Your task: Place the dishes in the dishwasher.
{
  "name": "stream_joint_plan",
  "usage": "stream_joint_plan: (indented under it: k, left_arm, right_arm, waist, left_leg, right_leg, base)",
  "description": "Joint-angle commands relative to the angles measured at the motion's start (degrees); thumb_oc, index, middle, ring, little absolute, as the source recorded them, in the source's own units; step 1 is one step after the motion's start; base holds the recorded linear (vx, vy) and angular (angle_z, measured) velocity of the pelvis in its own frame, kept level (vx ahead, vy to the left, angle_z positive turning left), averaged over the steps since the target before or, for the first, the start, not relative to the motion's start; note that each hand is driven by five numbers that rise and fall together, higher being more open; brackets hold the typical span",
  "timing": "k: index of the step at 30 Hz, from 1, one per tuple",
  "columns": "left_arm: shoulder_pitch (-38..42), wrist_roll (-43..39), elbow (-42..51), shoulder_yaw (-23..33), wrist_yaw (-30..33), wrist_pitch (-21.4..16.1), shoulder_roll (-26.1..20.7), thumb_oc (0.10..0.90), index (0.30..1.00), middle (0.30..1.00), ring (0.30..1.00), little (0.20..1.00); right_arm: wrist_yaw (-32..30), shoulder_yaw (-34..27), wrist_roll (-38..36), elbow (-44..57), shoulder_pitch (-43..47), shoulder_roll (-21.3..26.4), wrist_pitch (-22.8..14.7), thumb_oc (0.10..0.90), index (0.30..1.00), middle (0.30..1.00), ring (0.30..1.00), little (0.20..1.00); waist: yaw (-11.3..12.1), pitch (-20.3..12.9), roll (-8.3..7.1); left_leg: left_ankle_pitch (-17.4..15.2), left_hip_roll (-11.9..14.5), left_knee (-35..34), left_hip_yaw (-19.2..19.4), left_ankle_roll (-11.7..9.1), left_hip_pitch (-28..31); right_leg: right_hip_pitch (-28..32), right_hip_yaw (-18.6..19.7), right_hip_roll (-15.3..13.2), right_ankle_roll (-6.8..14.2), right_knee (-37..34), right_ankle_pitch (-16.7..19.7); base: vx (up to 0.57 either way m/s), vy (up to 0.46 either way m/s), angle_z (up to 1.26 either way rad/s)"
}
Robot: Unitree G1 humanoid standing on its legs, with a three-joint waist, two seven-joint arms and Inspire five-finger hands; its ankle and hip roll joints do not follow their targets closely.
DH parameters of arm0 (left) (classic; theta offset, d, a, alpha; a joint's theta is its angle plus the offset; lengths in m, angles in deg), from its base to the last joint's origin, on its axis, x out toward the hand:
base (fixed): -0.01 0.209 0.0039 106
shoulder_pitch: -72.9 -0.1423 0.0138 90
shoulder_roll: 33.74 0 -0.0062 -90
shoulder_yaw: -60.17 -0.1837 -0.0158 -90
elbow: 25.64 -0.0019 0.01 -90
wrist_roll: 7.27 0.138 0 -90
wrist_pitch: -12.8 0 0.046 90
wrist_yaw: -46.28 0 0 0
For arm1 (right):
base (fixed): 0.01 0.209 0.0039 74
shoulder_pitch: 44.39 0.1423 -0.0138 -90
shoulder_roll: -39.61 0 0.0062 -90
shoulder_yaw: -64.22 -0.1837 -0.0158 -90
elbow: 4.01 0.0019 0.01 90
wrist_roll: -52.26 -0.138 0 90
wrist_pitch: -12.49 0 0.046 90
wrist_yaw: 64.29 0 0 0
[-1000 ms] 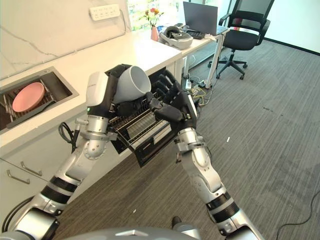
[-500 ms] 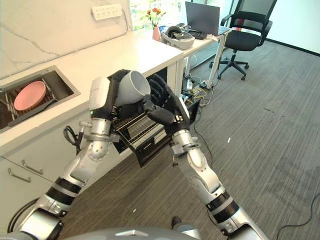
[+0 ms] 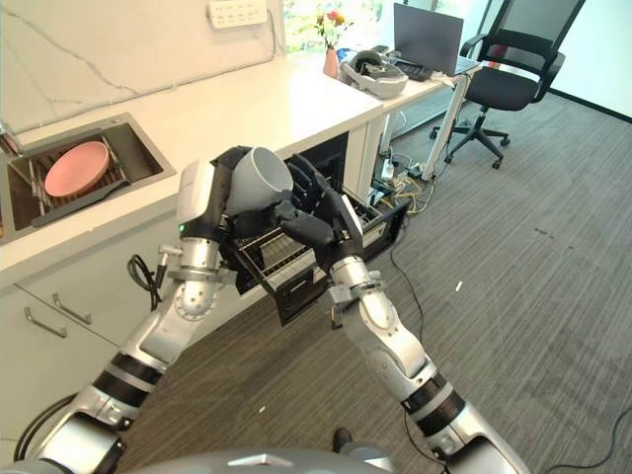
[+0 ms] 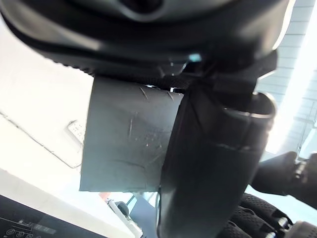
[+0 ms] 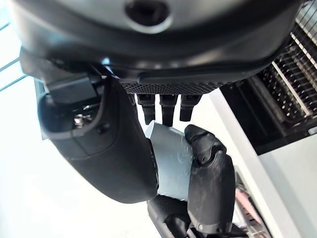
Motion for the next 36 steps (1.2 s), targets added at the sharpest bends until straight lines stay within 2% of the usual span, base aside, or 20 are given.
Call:
stream_joint_plan:
  k: [1,5,13,15,16,19,23,24,26,28,29,30,31,32,34,36]
  left_arm:
    - [8.26,3.1,0.15,-17.03,-2.9,-7.47,4.16,0.4,0.3,0.3,0.3,0.3]
    - [6.79,3.67,0.71,-18.41,-4.1,-8.53,3.01,0.4,0.3,0.3,0.3,0.3]
    - [3.76,2.51,3.73,-17.53,-5.05,-10.23,0.52,0.4,0.3,0.3,0.3,0.3]
    - [1.77,0.82,5.37,-16.81,-5.13,-11.35,-0.3,0.4,0.3,0.3,0.3,0.3]
    - [1.77,0.82,5.37,-16.81,-5.13,-11.35,-0.3,0.4,0.3,0.3,0.3,0.3]
    - [-1.1,-4.45,5.69,-16.62,-4.89,-12.43,0.1,0.4,0.3,0.3,0.3,0.3]
    - [-1.8,-5.68,6.44,-16.19,-5.06,-12.29,-0.54,0.4,0.3,0.3,0.3,0.3]
    - [2.54,-8.64,11.65,-13.08,-7.68,-10.78,-2.79,0.4,0.3,0.3,0.3,0.3]
    - [3.8,-9.97,8.99,-10.57,-3.61,-10.91,-0.99,0.4,0.3,0.3,0.3,0.3]
    - [3.29,-9.16,9.37,-11.82,-4.8,-11.13,0.02,0.4,0.3,0.3,0.3,0.3]
    - [2.74,-5.48,7.12,-15.91,-6.3,-9.57,1.33,0.4,0.3,0.3,0.3,0.3]
    - [4.16,-3.96,4.53,-16.33,-5.93,-8.96,1.29,0.4,0.3,0.3,0.3,0.3]
    - [5.54,-3.7,3.02,-15.97,-5.74,-9.18,0.91,0.4,0.3,0.3,0.3,0.3]
    - [6.31,-2.72,1.97,-15.03,-5.6,-8.19,0.31,0.4,0.3,0.3,0.3,0.3]
    - [8.57,-1.43,1.81,-13.97,-5.4,-8.57,-0.76,0.4,0.3,0.3,0.3,0.3]
    - [10.02,-1.06,2.47,-13.17,-5.45,-8.5,-1.3,0.4,0.3,0.3,0.3,0.3]
  right_arm:
    - [5.21,0.79,-2.09,5.85,12.18,-11.09,-9.11,0.8,0.9,0.9,0.9,0.9]
    - [5.24,0.6,-3.07,5.84,11.49,-11.66,-10.16,0.8,0.9,0.9,0.9,0.9]
    - [5.68,0.48,-3.81,5.91,11.38,-11.23,-10.4,0.8,0.9,0.9,0.9,0.9]
    - [8.05,0.7,-9.43,5.37,11.01,-12.84,-11.45,0.8,0.9,0.9,0.9,0.9]
    - [8.05,0.7,-9.43,5.37,11.01,-12.84,-11.45,0.8,0.9,0.9,0.9,0.9]
    - [8.97,0.47,-14.91,6.29,9.98,-15.3,-15.09,0.8,0.9,0.9,0.9,0.9]
    - [8.17,0.13,-14.59,6.1,9.33,-14.93,-15.34,0.8,0.9,0.9,0.9,0.9]
    - [7.28,-1.59,-11.55,7.59,8.27,-13.6,-14.28,0.8,0.9,0.9,0.9,0.9]
    - [7.12,-0.64,-12.02,6.16,7.47,-14.22,-15.07,0.8,0.9,0.9,0.9,0.9]
    - [8.21,0.93,-11.96,4.43,7.98,-13.87,-13.78,0.8,0.9,0.9,0.9,0.9]
    - [7.95,1.31,-9.46,4.71,9.11,-12.91,-13.17,0.8,0.9,0.9,0.9,0.9]
    - [7.84,0.48,-8.38,5.58,9.12,-12.04,-11.37,0.8,0.9,0.9,0.9,0.9]
    - [8.19,1.52,-8.41,5.88,9.06,-11.65,-10.95,0.8,0.9,0.9,0.9,0.9]
    - [7.84,0.8,-6.83,5.9,9.28,-10.51,-10.74,0.8,0.9,0.9,0.9,0.9]
    - [6.69,0.98,-2.25,5.24,9.28,-8.45,-8.92,0.8,0.9,0.9,0.9,0.9]
    - [6.81,1.24,-1.88,4.83,9.7,-8.01,-8.04,0.8,0.9,0.9,0.9,0.9]
  waist:
    - [-0.76,-2.96,-1.53]
    - [-0.63,-2.96,-1.32]
    - [0.02,-3.03,-1.24]
    - [0.62,-3.07,-1.21]
    - [0.62,-3.07,-1.21]
    - [1.04,-2.93,-0.93]
    - [1.11,-2.94,-0.85]
    - [0.81,-3.25,-0.49]
    - [0.53,-3.32,-0.65]
    - [0.52,-3.35,-0.76]
    - [0.16,-3.28,-0.83]
    - [0.28,-3.3,-0.75]
    - [0.16,-3.34,-0.74]
    - [-0.09,-3.35,-0.69]
    - [-0.66,-3.35,-0.59]
    - [-0.86,-3.46,-0.5]
  left_leg:
    - [-2.61,3.05,0.21,-2.57,-2.58,1.77]
    - [-2.65,3.0,0.21,-2.98,-2.57,1.74]
    - [-2.68,2.88,0.21,-3.54,-2.57,1.81]
    - [-2.54,2.7,0.21,-3.99,-2.57,1.81]
    - [-2.54,2.7,0.21,-3.99,-2.57,1.81]
    - [-2.32,2.63,0.21,-4.35,-2.55,1.75]
    - [-2.3,2.57,0.21,-4.52,-2.58,1.77]
    - [-2.43,2.58,0.21,-4.37,-2.57,1.92]
    - [-2.36,2.64,0.21,-4.27,-2.72,2.1]
    - [-2.41,2.82,0.21,-4.22,-2.84,2.16]
    - [-2.45,2.85,0.21,-4.17,-2.81,2.15]
    - [-2.45,2.86,0.21,-4.1,-2.79,2.19]
    - [-2.42,2.89,0.21,-3.88,-2.83,2.26]
    - [-2.45,2.92,0.21,-3.76,-2.87,2.27]
    - [-2.56,2.99,0.21,-3.54,-2.97,2.39]
    - [-2.6,3.05,0.21,-3.36,-3.03,2.53]
  right_leg:
    - [1.25,-1.56,-3.7,5.36,0.88,-3.26]
    - [1.37,-1.91,-3.77,5.43,0.88,-3.34]
    - [1.72,-2.47,-3.85,5.48,0.88,-3.42]
    - [2.06,-3.1,-3.92,5.42,0.88,-3.54]
    - [2.06,-3.1,-3.92,5.42,0.88,-3.54]
    - [2.21,-3.64,-4.0,5.3,0.88,-3.49]
    - [2.25,-3.85,-3.96,5.31,0.88,-3.5]
    - [2.37,-3.8,-3.99,5.36,0.88,-3.62]
    - [2.5,-3.9,-4.0,5.25,0.88,-3.64]
    - [2.52,-3.98,-3.99,5.28,0.88,-3.67]
    - [2.48,-3.9,-3.93,5.27,0.88,-3.68]
    - [2.45,-3.85,-3.85,5.26,0.88,-3.75]
    - [2.39,-3.76,-3.8,5.29,0.88,-3.71]
    - [2.33,-3.62,-3.77,5.34,0.88,-3.75]
    - [2.29,-3.39,-3.7,5.47,0.88,-3.77]
    - [2.36,-3.31,-3.72,5.5,0.88,-3.77]
  base:
    - [-0.02,-0.01,0.13]
    - [-0.01,-0.002,0.04]
    - [-0.01,-0.004,0.03]
    - [-0.02,-0.012,0.05]
    - [-0.02,-0.011,0.05]
    - [-0.01,-0.012,0.16]
    - [0.0,0.0,0.03]
    - [0.0,0.0,0.0]
    - [0.0,0.0,0.0]
    - [0.0,0.0,0.0]
    - [0.0,0.0,0.0]
    - [0.0,0.0,0.0]
    - [0.0,0.0,0.0]
    - [0.0,0.0,0.0]
    - [0.01,0.004,-0.06]
    - [0.01,0.003,-0.06]
